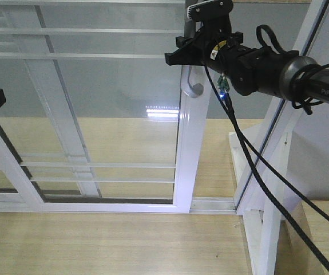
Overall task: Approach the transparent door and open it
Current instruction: 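Pull the handle with the right gripper, sliding the door open slightly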
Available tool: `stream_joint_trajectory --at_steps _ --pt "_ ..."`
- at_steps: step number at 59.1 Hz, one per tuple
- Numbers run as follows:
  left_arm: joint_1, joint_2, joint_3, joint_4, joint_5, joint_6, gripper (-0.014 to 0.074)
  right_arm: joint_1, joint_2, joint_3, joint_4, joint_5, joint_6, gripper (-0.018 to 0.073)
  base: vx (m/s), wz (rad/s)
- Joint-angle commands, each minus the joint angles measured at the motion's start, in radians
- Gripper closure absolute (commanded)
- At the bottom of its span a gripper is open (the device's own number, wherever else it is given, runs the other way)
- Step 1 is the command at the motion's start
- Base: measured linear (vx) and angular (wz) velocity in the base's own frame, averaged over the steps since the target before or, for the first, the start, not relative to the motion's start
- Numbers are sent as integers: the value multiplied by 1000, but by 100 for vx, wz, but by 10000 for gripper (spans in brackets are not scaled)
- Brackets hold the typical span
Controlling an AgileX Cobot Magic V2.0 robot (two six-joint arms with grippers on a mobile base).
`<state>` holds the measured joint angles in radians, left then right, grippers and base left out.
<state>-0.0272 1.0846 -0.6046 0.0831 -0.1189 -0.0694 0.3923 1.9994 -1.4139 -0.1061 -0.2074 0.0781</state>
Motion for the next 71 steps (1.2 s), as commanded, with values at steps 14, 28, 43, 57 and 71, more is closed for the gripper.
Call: stream_joint_trajectory --at_steps 14,28,43,57,71 --pt "-6 -15 -34 -10 -80 -8 145 50 -30 -92 41 -66 20 565 0 0" --pt "-6 -15 -34 -10 -80 -8 145 85 -30 -92 38 -63 19 565 0 0" --pt "-6 -15 -34 -10 -79 -8 145 85 -30 -92 34 -53 24 475 0 0" --pt "-6 -15 -34 -10 -75 -8 145 118 -30 -91 35 -38 19 119 0 0" --pt "-6 -15 -34 -10 -38 -8 145 102 -70 -90 31 104 11 -56 0 0"
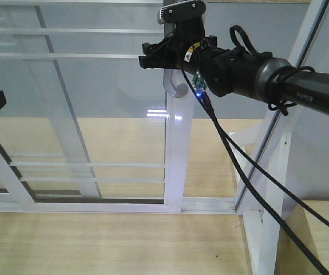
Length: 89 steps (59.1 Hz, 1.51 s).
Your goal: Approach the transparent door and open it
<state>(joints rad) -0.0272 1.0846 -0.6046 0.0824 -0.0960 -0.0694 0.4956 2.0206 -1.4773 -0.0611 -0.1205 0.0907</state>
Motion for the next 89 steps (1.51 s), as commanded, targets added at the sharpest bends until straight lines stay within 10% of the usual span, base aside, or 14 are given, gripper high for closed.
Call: stream_joint_trajectory --at_steps 1,50,64,89 --pt "-6 -15 -34 -10 -61 -8 145 -3 -97 -26 -14 33 -2 -56 0 0" --pt "-6 -15 -34 -9 -64 -8 145 -484 -939 577 -147 474 -5 -22 0 0" --pt "-54 -6 -34 1 -16 13 145 -491 -1084 664 -189 538 11 -22 0 0" --pt "-271 227 -51 -2 -319 -27 93 -491 -1101 666 -188 560 11 -22 0 0"
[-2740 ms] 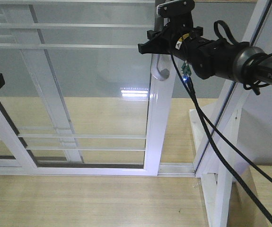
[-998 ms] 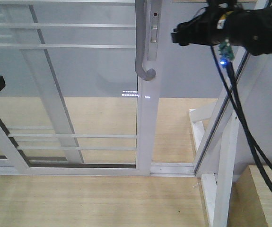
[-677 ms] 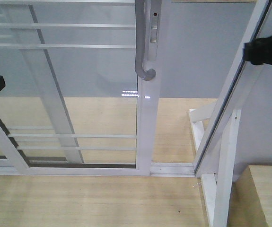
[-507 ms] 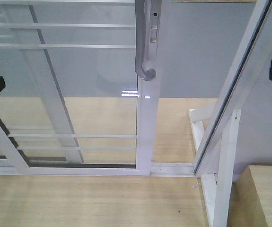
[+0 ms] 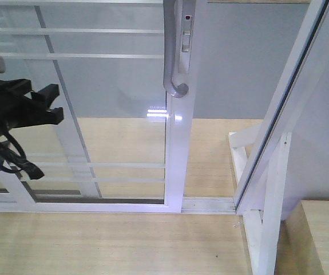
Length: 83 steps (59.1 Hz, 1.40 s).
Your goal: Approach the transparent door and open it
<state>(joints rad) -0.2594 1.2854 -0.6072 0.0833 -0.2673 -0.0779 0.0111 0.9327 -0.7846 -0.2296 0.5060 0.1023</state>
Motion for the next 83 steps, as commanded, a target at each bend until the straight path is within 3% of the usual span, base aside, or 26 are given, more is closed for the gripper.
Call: stream_joint_trajectory --at_steps 1,24,40,65,74,83 --pt "-49 41 -59 -3 -151 -18 85 -6 -13 -27 -20 -67 -1 -22 0 0" --pt "-169 356 -481 -3 -151 -18 63 -6 -13 -27 -20 -66 -1 -22 0 0" --pt "-240 565 -765 -3 -55 -17 63 -6 -13 -27 -20 -66 -1 -22 0 0" --pt "-271 808 -1095 -3 -13 -15 66 -6 -13 -27 -20 -61 -1 -22 0 0" --pt "-279 854 -1143 -3 5 -15 122 -6 -13 -27 -20 -61 -1 -22 0 0" --pt "-280 862 -1148 -3 25 -15 284 -6 -13 -27 -20 -61 -1 -22 0 0"
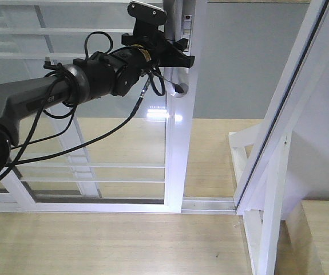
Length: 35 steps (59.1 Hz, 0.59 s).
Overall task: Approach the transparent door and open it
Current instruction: 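Grasp the door frame edge near the handle with the left gripper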
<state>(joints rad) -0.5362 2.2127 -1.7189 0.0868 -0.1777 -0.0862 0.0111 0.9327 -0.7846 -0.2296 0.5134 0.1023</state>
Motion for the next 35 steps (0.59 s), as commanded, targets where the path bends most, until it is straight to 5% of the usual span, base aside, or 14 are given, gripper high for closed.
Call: stream_joint_trajectory --at_steps 1,13,35 --pt "-3 -66 -36 -6 -66 -7 302 -6 -13 -27 -20 -68 -1 -22 0 0" --pt "-1 -66 -36 -87 -55 -7 601 -6 -13 -27 -20 -56 -1 -22 0 0" --pt "48 -117 -36 -129 32 -6 602 -6 -10 -27 -20 -51 -1 -22 0 0"
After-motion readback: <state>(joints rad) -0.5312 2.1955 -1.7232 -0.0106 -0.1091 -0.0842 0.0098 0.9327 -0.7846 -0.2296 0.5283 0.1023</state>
